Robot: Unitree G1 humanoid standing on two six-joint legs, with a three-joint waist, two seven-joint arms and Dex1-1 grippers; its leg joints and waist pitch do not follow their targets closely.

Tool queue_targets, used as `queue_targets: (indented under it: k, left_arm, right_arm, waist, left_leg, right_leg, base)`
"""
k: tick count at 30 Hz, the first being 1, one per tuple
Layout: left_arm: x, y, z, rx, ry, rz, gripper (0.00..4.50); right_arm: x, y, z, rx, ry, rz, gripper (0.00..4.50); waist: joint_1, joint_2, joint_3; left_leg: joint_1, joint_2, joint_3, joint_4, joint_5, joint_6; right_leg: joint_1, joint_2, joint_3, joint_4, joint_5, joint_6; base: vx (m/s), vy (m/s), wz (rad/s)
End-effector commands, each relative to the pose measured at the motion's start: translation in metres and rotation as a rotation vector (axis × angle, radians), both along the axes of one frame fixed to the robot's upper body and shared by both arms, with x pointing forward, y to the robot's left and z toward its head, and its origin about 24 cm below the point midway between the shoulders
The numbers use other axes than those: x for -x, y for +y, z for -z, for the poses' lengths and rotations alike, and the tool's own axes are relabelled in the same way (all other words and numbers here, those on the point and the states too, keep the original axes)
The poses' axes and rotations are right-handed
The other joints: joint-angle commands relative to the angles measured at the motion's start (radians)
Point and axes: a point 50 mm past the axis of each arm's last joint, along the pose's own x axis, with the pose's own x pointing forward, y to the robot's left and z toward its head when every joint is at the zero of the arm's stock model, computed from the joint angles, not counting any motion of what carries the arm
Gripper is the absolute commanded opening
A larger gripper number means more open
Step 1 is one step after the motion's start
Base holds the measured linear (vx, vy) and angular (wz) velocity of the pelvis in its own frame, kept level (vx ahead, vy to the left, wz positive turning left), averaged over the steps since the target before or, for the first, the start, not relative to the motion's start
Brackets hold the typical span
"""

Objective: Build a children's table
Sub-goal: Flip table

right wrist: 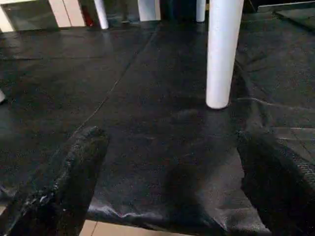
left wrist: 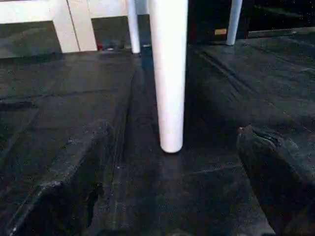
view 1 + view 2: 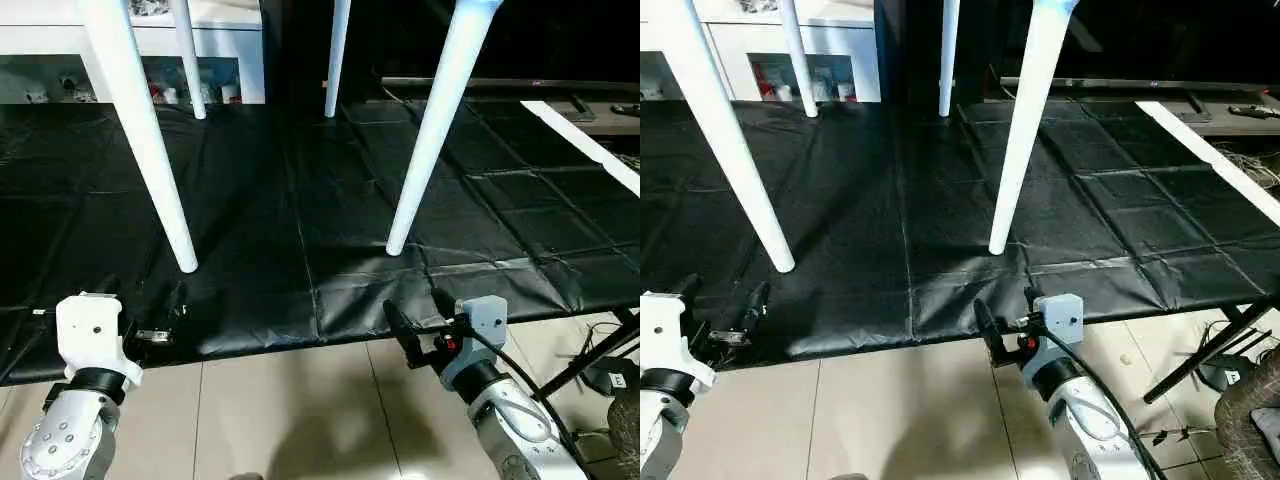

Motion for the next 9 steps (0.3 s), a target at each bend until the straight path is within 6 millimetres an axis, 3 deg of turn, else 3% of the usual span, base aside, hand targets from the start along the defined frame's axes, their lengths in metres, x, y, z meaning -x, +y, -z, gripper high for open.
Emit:
queue_targets:
  k: [1, 9]
  left_arm:
    - [0.0001, -0.0013, 0.0013, -0.009, 0.006, 0.001, 4.48]
    - [0.0001, -0.0013, 0.0013, -0.009, 0.006, 0.001, 4.48]
  right_arm:
    - [-0.0006, -0.0026, -0.0004, 0.014, -0.003, 0.004, 4.46]
    - [-0.0006, -0.0026, -0.0004, 0.014, -0.003, 0.004, 4.46]
  waist:
    - [-0.001, 0.019, -0.028]
    - [-0.002, 0.02, -0.03]
  left_leg:
    - [0.015, 0.122, -0.055, -0.116, -0.319, -0.04]
    - [0.016, 0.124, -0.052, -0.113, -0.274, -0.022]
  right_leg:
    - [0.009, -0.108, 0.068, -0.076, -0.018, -0.156]
    - [0.012, -0.105, 0.067, -0.07, 0.058, -0.162]
  base:
    - [0.0, 0.0, 0.0]
    - [0.0, 0.0, 0.0]
